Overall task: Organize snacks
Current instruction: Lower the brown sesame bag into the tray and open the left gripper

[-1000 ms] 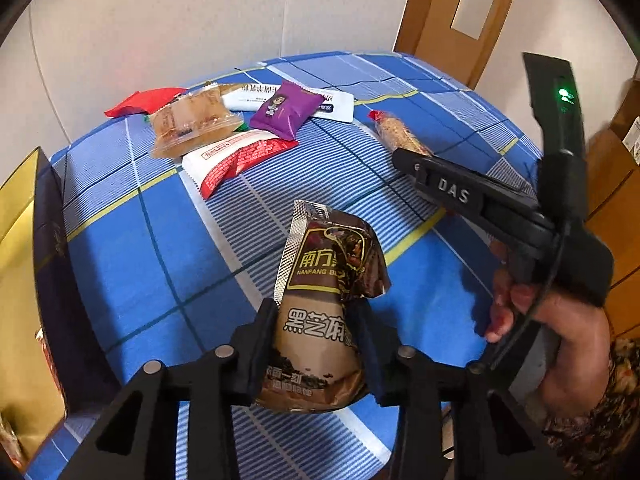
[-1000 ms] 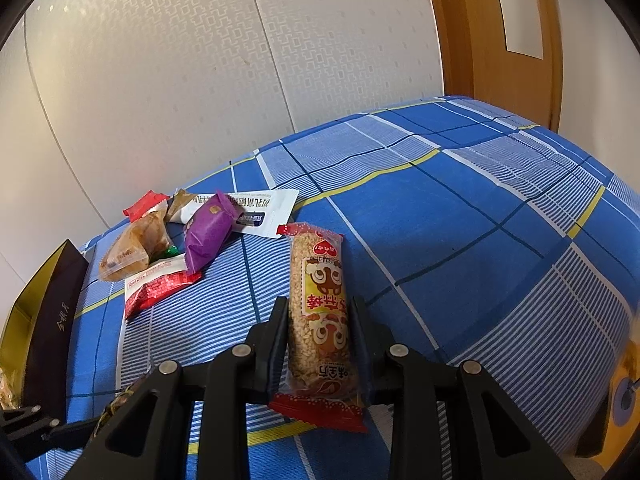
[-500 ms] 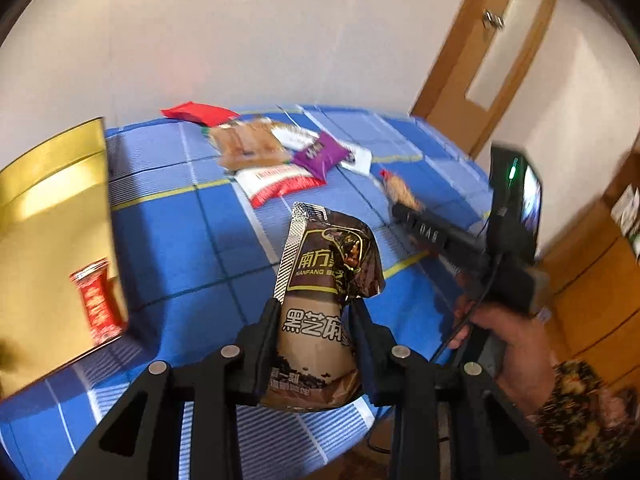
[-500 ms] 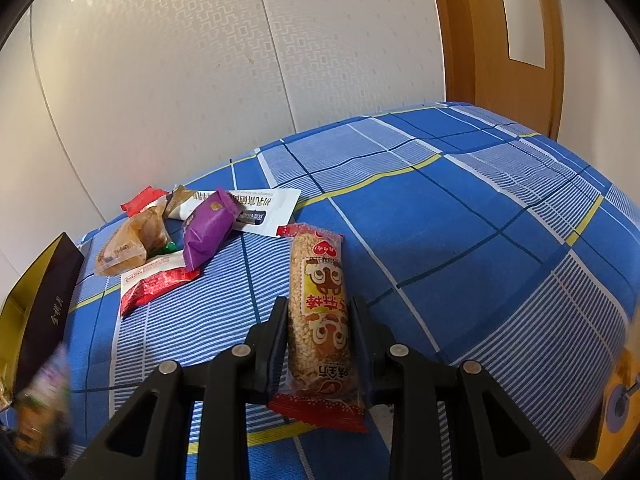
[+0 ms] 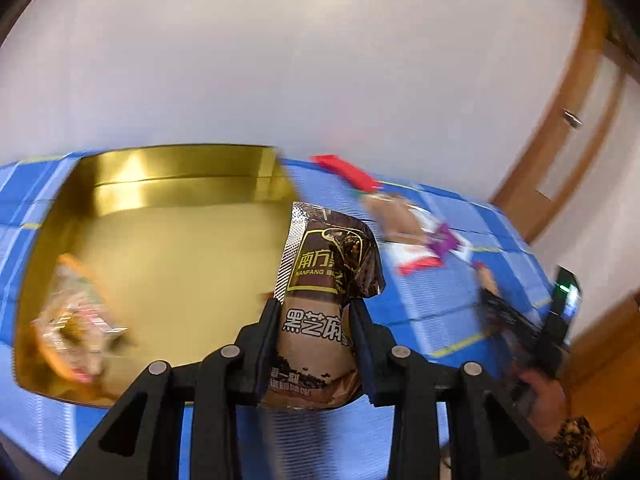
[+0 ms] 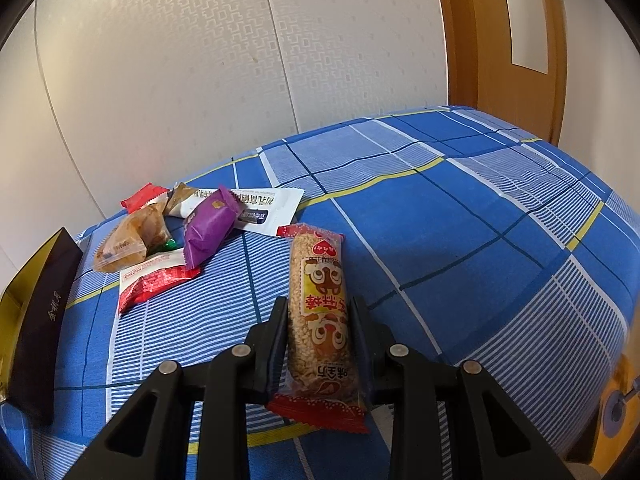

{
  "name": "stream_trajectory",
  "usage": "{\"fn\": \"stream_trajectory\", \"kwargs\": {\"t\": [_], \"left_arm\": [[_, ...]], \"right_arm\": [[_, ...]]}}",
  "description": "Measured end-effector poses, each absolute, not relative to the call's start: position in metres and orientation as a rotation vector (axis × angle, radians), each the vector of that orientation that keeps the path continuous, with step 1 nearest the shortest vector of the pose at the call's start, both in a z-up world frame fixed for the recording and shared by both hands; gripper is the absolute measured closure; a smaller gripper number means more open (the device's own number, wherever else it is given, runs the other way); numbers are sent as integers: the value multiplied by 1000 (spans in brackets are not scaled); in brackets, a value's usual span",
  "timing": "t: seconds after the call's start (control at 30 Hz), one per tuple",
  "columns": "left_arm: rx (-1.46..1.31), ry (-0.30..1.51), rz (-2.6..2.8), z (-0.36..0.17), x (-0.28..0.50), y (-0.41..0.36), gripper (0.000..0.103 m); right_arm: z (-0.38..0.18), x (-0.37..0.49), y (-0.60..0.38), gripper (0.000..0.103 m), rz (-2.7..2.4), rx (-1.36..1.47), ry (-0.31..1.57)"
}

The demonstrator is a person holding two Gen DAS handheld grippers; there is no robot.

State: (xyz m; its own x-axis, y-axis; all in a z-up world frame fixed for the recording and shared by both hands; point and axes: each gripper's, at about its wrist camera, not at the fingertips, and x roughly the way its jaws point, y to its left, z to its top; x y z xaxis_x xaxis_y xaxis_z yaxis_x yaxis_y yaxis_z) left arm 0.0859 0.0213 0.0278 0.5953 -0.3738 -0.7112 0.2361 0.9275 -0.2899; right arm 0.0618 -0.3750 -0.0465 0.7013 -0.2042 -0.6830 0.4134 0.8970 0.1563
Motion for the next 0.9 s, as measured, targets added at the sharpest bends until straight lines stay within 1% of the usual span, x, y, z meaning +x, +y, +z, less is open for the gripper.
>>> {"fn": "stream_trajectory", "kwargs": {"t": [0.3,0.4,0.53,0.63,0.7,0.73,0.9], "left_arm": [[-167,1004,-188,-8,110,86,68],[-158,1007,-175,-14,110,98,68],[-82,990,-136,-15,111,98,68],[-70,1010,-80,-24,121,95,68],[-81,1051,-20,-34,127,98,64],[-93,1047,-15,-35,128,98,60],[-52,986,16,-21,116,90,60]], "right_arm": [[-46,62,-375,73,-353,305,717],[-46,62,-375,73,-353,305,717],[-46,62,-375,73,-352,305,717],[-46,62,-375,73,-352,305,717],[-46,62,-375,73,-352,305,717],[-46,62,-375,72,-352,305,717],[-46,62,-375,73,-353,304,717]]}}
